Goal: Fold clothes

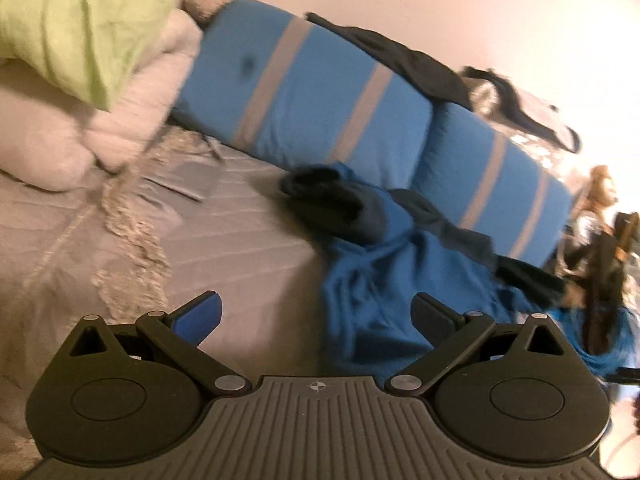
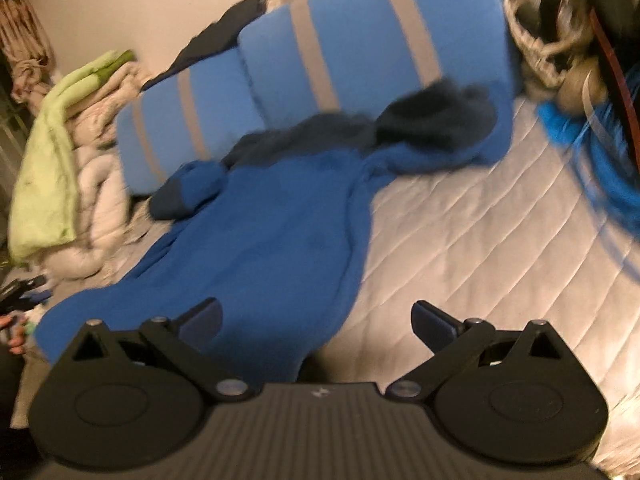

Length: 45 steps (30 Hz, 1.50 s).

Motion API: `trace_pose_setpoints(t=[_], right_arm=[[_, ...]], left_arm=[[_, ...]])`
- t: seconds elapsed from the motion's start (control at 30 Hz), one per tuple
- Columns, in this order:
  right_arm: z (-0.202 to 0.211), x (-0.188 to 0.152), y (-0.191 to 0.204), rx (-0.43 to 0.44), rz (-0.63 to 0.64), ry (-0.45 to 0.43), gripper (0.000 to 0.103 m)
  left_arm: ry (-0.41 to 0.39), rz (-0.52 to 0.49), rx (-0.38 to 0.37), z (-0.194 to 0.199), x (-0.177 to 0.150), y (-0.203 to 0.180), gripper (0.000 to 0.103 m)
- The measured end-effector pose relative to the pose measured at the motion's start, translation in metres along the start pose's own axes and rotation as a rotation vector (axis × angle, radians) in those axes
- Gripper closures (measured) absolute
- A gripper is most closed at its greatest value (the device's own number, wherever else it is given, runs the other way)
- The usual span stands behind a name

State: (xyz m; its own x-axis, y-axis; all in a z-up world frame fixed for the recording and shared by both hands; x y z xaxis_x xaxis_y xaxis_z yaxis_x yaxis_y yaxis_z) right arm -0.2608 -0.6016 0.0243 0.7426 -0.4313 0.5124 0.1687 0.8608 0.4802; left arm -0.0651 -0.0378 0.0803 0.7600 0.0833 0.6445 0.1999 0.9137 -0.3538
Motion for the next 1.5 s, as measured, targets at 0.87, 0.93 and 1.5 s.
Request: trace_pose_setpoints(t=[0.87, 0.93, 1.5], right_arm=[[-0.001, -0.029, 0.019, 0.366, -0.145, 0.0, 0.095], [0.005, -0.025, 0.022, 0.344, -0.135, -0.014, 0.095], [0.057, -0.038, 0.005, 0.235, -0.211, -0.083, 0.096]], left_arm=[[0.28, 0.246, -0.472, -0.015, -0.057, -0.032, 0.086], [0.259, 0.238, -0.471, -0.008, -0.055, -0.037, 0.087], [0.273, 0.246, -0.379, 0.019, -0.092, -0.053, 0.087]])
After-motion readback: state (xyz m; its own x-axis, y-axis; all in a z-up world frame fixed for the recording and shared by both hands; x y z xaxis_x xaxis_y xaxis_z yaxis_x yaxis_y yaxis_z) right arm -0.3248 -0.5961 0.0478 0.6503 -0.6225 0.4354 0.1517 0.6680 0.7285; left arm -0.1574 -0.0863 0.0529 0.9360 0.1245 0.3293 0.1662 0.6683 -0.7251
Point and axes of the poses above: each gripper's, at about its wrist camera, not at the fingertips, and z roughly against the way its jaws point, y to its left, x to its top, the point moved 9 cm from there along -z, roughly the way its jaws point, and after that the axes turned 12 degrees about y, right-handed, at the moved point
